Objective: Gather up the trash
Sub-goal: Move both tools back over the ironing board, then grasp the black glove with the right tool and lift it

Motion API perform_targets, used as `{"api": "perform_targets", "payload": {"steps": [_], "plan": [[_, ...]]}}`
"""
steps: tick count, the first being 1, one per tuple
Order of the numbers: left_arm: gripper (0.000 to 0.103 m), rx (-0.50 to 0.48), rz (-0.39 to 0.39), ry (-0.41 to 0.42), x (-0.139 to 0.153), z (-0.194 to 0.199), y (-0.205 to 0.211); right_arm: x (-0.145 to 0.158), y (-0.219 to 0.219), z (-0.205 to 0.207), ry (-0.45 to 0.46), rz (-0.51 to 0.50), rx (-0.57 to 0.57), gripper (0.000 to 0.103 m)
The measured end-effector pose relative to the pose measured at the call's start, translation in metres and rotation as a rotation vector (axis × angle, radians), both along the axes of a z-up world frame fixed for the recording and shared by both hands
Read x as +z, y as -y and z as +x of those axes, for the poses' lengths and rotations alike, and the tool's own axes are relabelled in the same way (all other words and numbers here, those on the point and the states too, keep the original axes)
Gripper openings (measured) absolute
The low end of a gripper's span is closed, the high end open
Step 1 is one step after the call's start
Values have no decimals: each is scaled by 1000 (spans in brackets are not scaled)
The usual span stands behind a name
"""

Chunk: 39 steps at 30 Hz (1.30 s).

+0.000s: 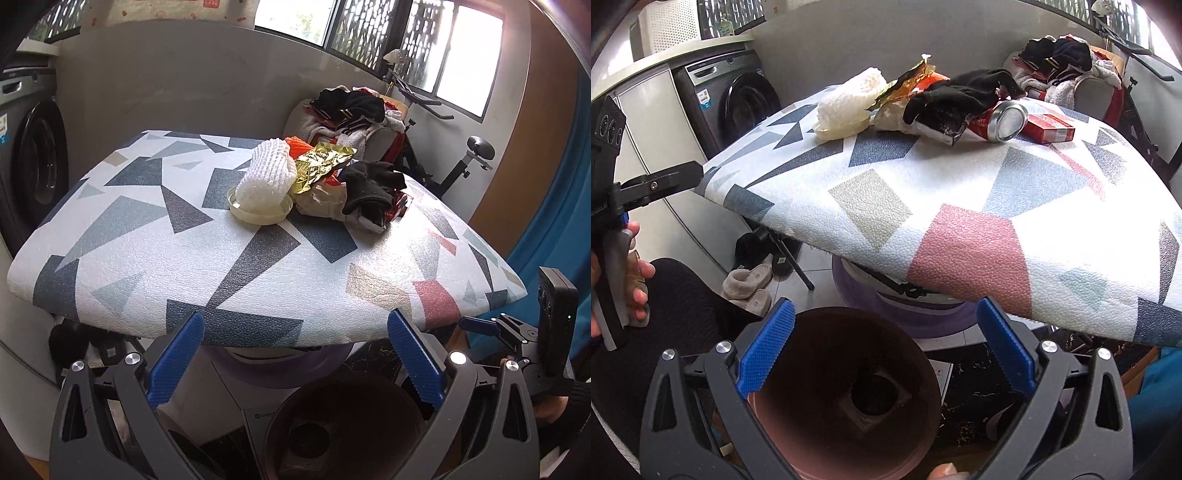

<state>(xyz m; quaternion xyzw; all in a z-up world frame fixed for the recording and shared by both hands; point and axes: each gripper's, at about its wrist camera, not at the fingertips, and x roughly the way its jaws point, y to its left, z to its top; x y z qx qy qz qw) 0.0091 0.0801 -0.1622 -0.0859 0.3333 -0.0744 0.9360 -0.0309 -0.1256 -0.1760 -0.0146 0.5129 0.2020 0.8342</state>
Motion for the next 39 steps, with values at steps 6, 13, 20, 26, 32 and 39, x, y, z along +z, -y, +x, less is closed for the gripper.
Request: {"api": "perform_targets", "payload": {"steps": [6,13,20,26,32,39], "plan": [[97,-19,89,87,23,5,9,18,6,13,53,-71,11,97],[97,-27,135,103,46,30,11,35,19,44,83,-99,4,97],[97,-2,112,94,60,54,3,45,27,78,99,-117,-5,97],[97,39,135,66,59,73,-5,48,29,102,114,-97,-4,97],[97,65,137,55,58,86,-14,42,24,118,132,-113,-3,96],[97,76,161,35,48,96,-15,38,27,141,146,-87,-43,68]]}}
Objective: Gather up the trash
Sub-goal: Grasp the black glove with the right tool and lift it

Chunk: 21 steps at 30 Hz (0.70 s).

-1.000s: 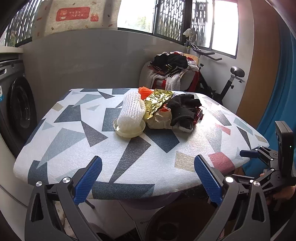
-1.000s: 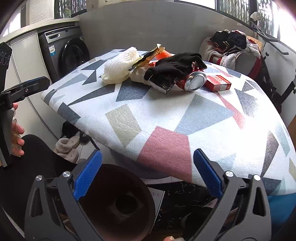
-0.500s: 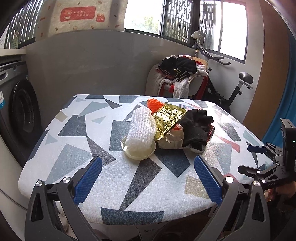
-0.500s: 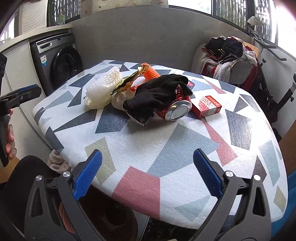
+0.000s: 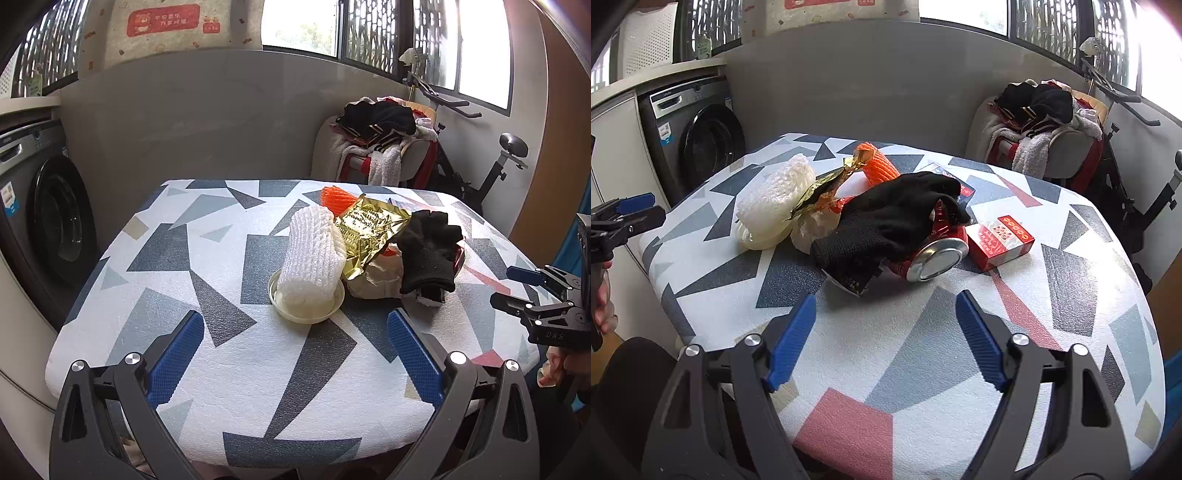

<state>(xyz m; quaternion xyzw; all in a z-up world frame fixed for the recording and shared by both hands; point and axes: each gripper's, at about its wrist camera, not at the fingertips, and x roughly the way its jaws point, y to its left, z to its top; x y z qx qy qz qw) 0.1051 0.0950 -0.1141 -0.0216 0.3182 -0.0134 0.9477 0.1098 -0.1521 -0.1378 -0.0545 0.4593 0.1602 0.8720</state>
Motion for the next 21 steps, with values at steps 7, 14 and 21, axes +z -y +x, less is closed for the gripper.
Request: {"api": "perform_targets", "payload": {"steps": [7,14,21], "plan": [[97,-10,-37,-17,-6,5,-4,-8,-3,32,-45,102,-63,48],[96,-28,-47,-18,-10,3,-2,-20,-27,43,-136,251,-94,50],[92,-54,-57,-28,-13,2,5,-40,-21,62,-242,294,-237,47]]}}
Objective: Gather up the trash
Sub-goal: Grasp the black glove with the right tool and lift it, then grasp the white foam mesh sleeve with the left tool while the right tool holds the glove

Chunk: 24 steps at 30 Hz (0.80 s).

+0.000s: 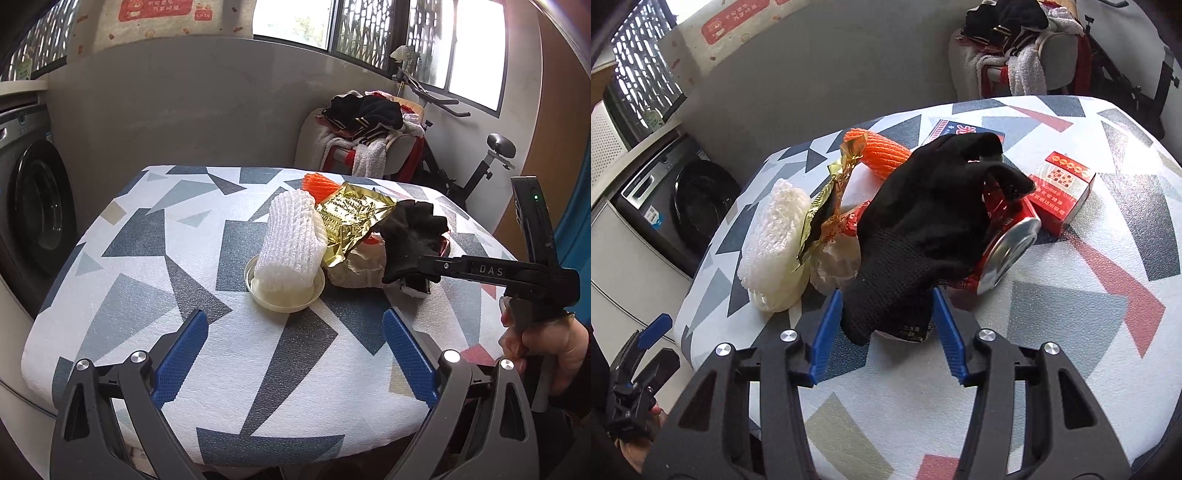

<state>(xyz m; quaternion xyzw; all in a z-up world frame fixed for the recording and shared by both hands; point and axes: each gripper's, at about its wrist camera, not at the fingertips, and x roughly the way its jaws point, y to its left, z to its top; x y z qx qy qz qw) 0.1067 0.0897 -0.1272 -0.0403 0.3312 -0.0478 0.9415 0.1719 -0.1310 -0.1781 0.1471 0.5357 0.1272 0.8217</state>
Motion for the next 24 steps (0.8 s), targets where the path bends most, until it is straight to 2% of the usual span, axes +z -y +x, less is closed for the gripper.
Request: {"api": "perform_targets", "payload": {"steps": [1,2,3,7,11,15,19,24], "plan": [[91,-4,0,1,0,0,1,0,1,0,-3,20,4,25],[90,-7,-1,3,0,-1,2,1,0,-1,-3,12,16,12],[89,-8,-2,5,0,-1,2,5,-2,-1,11,-13,26,9],[88,-3,-15,9,1,0,1,40,1,-5,158,-73,66,9],[88,-9,-23,17,4,-2,3,86,6,-6,315,-198,102,9],[88,-17,-22,27,7,-6,8,126,18,-13,439,-271,130,9],[88,-24,-28,24,7,-7,12,152,28,-23,517,-307,153,9],[88,-34,-24,29,9,-6,15,166,39,-36,548,-294,156,9]]}}
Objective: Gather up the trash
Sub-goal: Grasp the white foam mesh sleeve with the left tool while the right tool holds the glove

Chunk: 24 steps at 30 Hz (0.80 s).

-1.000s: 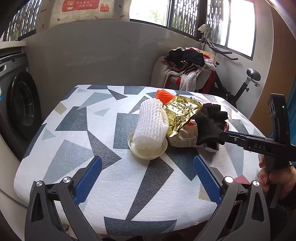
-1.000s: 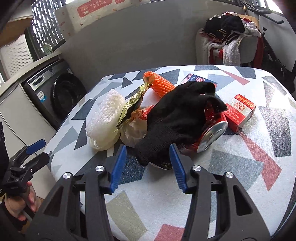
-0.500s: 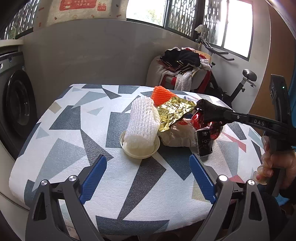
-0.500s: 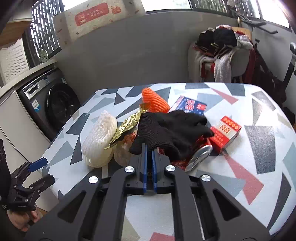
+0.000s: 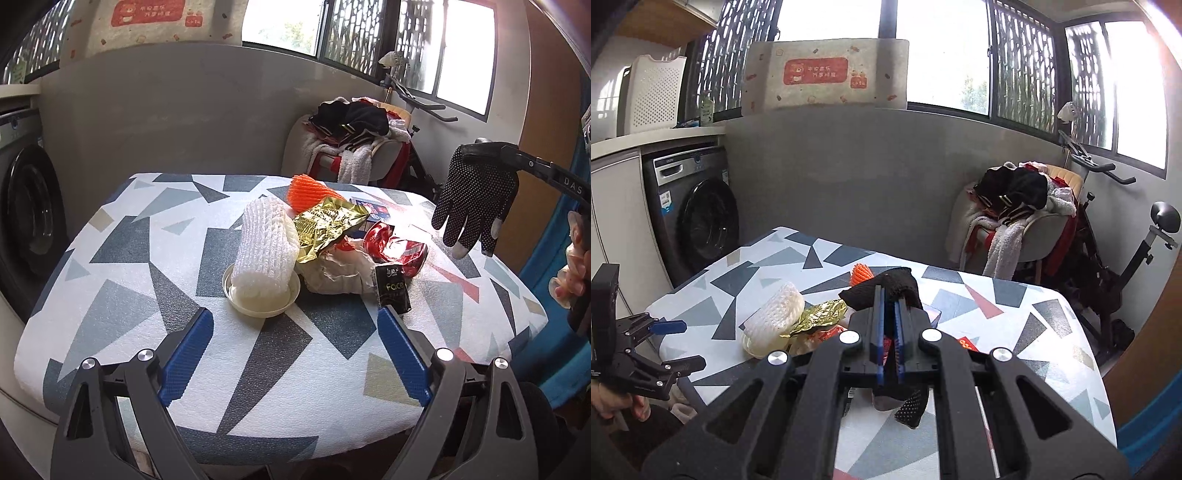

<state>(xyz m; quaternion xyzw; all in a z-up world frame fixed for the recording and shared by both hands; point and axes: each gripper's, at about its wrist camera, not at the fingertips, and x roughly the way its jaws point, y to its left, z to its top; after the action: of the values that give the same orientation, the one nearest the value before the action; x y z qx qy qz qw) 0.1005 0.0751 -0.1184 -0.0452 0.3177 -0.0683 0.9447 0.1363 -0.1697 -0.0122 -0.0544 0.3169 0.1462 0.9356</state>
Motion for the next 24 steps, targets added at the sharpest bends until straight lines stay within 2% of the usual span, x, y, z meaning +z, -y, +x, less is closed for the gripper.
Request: {"api": "perform_targets", "payload": {"steps": [5,9,16,22,24], "plan": [[88,-4,8,-12,-1,5,0,1,9,-8,-5,32,-5,9],[88,2,-9,-34,-1,17,-6,-10,14,-11,-30,41,-12,9],[82,23,-26,-71,0,64,-19,-30,17,-15,-70,61,-19,9],[72,46,-32,-133,-10,122,-21,-35,14,-19,-77,56,-3,9],[63,58,-29,-172,-18,140,-20,-38,13,-20,-84,53,-1,9]]}}
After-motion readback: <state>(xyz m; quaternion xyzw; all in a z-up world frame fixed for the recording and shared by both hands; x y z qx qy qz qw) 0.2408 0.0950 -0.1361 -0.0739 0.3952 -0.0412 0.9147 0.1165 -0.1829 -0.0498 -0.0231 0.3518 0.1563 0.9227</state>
